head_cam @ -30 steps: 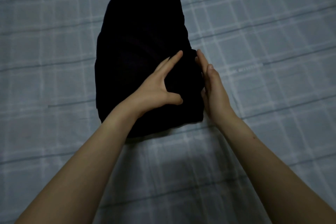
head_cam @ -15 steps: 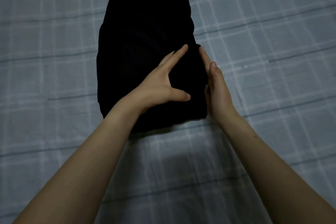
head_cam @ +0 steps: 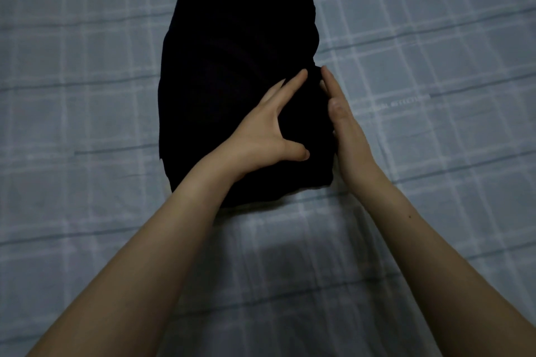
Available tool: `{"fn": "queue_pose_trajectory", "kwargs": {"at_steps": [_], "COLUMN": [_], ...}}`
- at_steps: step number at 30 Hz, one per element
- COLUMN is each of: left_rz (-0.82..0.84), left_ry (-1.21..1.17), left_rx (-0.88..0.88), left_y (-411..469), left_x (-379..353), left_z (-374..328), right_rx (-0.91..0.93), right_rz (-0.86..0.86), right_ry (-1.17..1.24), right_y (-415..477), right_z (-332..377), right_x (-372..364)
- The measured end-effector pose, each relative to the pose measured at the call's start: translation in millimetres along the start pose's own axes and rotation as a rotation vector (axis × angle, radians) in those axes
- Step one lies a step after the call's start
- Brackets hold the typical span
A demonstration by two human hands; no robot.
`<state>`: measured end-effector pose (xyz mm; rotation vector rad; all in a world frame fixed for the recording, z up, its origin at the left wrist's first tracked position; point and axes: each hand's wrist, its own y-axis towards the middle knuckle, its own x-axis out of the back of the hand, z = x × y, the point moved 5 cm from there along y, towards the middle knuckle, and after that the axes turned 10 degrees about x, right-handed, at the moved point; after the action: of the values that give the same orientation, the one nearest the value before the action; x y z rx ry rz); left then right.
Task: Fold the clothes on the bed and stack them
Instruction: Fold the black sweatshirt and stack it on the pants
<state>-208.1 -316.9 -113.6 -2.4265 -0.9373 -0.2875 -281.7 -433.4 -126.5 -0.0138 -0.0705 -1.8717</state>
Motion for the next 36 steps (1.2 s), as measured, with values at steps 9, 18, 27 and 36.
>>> {"fn": "queue_pose_trajectory", "kwargs": {"at_steps": [9,18,27,36], "left_rz": [-0.011,0.018,0.26,-0.67], "left_ry": [0.011,0.05,-0.598,0.656], "left_rx": [0.003,-0.035,0.153,0.052], "left_y": [0.0,-5.9,-23.1,-35.1], "left_x": [-0.6,-7.5,7.4,114.8], "left_z": [-1.0,-8.1,-31.7,1.3], "right_rx": [-0.002,0.129,0.1,-0.021], "right_rz": [-0.044,-0.044,0.095,0.126], "right_ry": [-0.022,-0.26,-0.286,-0.324], "right_y": [1.1,-0.2,9.9,9.0], "right_z": [-3.6,-7.3,7.5,19.5], "right_x": [5.0,5.4,8.6,12.4]}}
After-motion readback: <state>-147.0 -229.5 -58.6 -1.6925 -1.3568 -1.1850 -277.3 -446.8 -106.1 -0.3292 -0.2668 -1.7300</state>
